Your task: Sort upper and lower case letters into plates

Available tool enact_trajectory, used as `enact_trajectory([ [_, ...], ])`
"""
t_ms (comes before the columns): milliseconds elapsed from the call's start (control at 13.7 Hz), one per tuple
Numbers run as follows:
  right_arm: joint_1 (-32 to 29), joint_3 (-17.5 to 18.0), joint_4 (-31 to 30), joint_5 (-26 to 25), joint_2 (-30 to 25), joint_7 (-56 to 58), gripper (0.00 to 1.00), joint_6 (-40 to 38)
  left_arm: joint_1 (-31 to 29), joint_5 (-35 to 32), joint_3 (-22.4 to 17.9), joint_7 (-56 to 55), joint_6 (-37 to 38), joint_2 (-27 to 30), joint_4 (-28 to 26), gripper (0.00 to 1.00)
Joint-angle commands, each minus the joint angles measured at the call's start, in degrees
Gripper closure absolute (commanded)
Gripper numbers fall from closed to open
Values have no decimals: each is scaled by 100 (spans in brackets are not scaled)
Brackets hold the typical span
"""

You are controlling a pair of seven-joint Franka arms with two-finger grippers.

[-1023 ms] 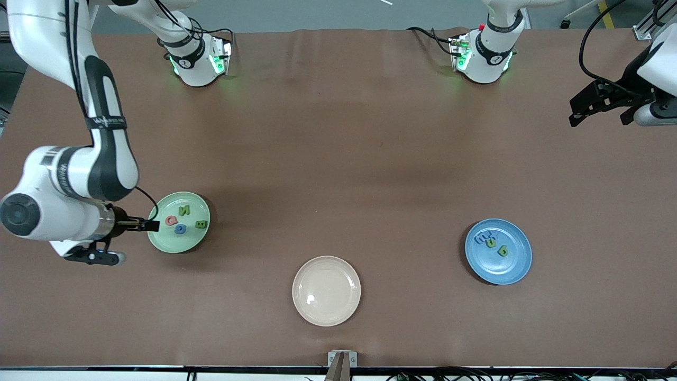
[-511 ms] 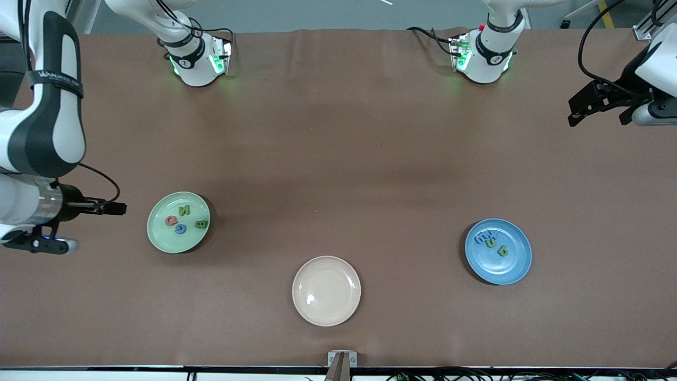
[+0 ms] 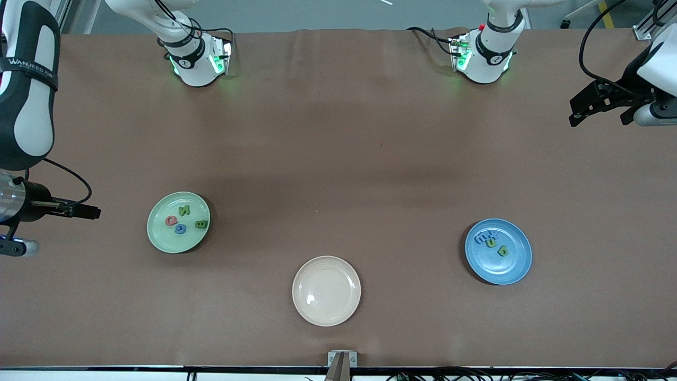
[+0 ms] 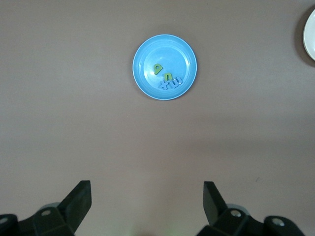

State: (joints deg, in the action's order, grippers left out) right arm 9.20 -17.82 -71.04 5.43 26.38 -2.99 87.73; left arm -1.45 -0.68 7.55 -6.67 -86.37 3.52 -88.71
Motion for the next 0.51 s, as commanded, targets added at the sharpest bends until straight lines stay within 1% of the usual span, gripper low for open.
enact_trajectory([
  [0, -15, 33, 73, 37, -98, 18, 0, -125, 13, -55, -8, 140, 33, 52, -41, 0],
  [73, 11, 33, 82, 29, -107, 18, 0, -116, 22, -55, 9, 140, 33, 52, -41, 0],
  [292, -6, 51, 3, 90, -379, 79, 0, -204, 13, -55, 9, 140, 33, 35, -41, 0],
  [438, 11, 51, -251, 81, -598, 150, 0, -195, 13, -46, 9, 149, 42, 35, -32, 0],
])
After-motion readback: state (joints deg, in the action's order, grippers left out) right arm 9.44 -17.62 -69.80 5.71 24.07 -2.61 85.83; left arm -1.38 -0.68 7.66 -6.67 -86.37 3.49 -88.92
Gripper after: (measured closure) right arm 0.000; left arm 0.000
